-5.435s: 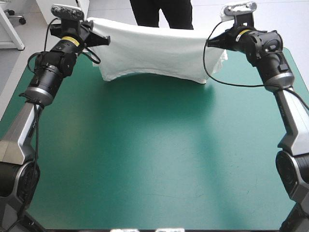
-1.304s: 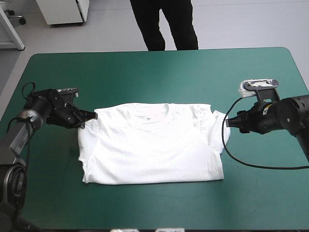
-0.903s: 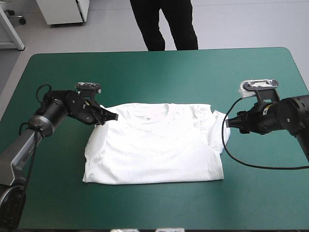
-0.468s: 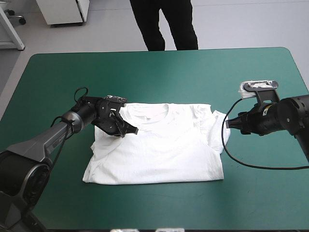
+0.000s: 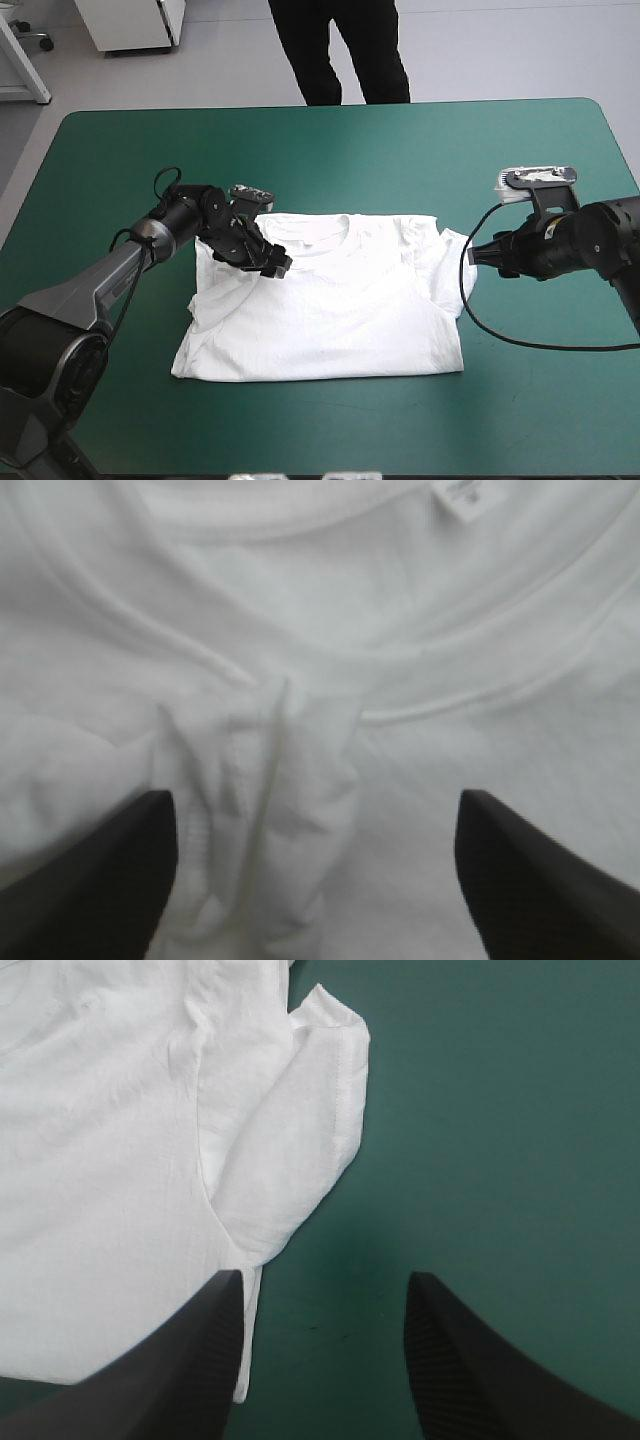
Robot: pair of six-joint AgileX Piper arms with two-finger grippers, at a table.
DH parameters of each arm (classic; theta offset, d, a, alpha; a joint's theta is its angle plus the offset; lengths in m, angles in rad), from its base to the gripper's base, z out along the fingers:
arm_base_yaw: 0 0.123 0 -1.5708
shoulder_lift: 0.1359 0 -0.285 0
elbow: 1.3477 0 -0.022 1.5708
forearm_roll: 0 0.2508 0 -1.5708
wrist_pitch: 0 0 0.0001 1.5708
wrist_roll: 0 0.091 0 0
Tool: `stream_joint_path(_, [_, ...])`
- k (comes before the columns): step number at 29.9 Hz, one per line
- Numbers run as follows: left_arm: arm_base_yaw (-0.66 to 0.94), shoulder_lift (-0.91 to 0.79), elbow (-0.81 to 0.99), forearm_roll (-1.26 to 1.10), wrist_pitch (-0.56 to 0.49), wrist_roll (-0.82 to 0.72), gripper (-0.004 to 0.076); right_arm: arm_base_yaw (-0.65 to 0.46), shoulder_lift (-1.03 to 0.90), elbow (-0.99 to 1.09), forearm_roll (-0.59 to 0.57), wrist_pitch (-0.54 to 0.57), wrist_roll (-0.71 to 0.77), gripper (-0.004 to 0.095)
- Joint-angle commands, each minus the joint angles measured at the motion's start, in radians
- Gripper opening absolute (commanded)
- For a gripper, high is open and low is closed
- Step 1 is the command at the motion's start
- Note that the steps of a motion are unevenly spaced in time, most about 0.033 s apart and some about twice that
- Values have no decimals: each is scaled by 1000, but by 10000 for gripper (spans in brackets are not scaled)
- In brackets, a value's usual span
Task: Fold the cloth
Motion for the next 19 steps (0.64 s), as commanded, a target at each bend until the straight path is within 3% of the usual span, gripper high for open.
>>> stream_joint_path(1, [0, -78, -98, -4, 17, -6, 581, -1, -24, -34, -11, -40, 11, 463])
stream_joint_path(11, [16, -206, -159, 261, 156, -177, 565, -3, 61, -37, -28, -75, 117, 480])
stream_joint_path(19, [194, -306, -157, 158, 219, -197, 565, -3, 263, -113, -25, -102, 81, 546])
